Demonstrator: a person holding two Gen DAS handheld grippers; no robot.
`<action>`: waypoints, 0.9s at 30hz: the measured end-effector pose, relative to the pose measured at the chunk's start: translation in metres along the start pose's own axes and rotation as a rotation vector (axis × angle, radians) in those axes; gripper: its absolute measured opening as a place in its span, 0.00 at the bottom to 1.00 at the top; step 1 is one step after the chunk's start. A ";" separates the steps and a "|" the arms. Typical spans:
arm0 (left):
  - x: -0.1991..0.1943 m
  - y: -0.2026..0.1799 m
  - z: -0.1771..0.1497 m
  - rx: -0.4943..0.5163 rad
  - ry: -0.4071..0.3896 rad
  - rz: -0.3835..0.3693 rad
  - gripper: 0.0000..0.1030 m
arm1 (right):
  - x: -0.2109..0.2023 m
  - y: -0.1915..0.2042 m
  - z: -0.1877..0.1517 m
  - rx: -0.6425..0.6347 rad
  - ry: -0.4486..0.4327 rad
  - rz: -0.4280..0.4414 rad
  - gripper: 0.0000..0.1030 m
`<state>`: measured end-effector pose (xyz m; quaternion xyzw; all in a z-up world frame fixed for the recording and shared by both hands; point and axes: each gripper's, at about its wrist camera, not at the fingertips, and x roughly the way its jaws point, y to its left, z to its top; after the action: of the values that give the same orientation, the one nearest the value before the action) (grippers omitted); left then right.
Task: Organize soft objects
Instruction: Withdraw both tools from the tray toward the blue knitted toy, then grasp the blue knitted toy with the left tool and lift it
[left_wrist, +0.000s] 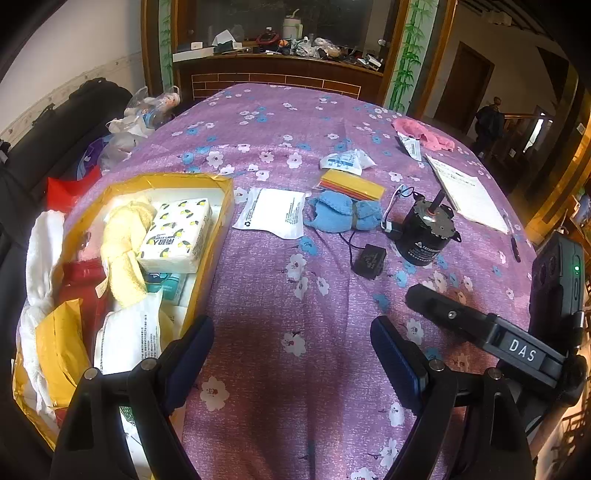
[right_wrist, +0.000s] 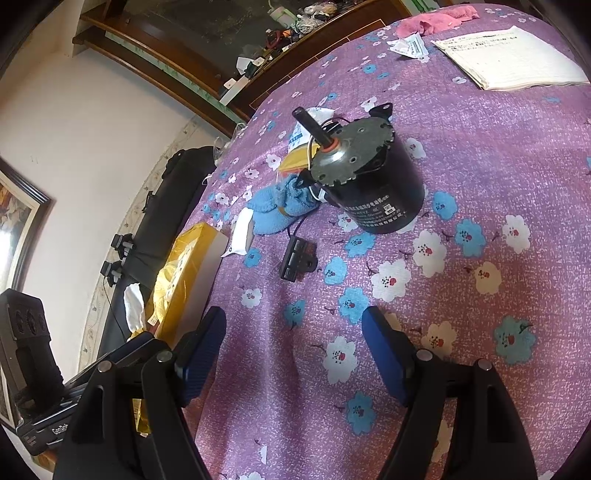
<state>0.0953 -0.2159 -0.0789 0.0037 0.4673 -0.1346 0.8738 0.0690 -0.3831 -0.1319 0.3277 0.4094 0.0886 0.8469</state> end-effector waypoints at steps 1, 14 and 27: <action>0.000 0.000 0.000 0.000 0.001 -0.001 0.87 | -0.001 0.000 0.000 0.002 -0.006 -0.001 0.73; 0.028 -0.012 0.034 0.076 0.043 0.018 0.87 | -0.017 -0.017 0.006 0.070 -0.081 0.004 0.73; 0.108 -0.039 0.132 0.127 0.130 -0.123 0.86 | -0.016 -0.016 0.008 0.064 -0.088 -0.012 0.73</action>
<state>0.2505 -0.2963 -0.0879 0.0390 0.5129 -0.2166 0.8298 0.0627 -0.4061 -0.1285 0.3559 0.3764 0.0560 0.8536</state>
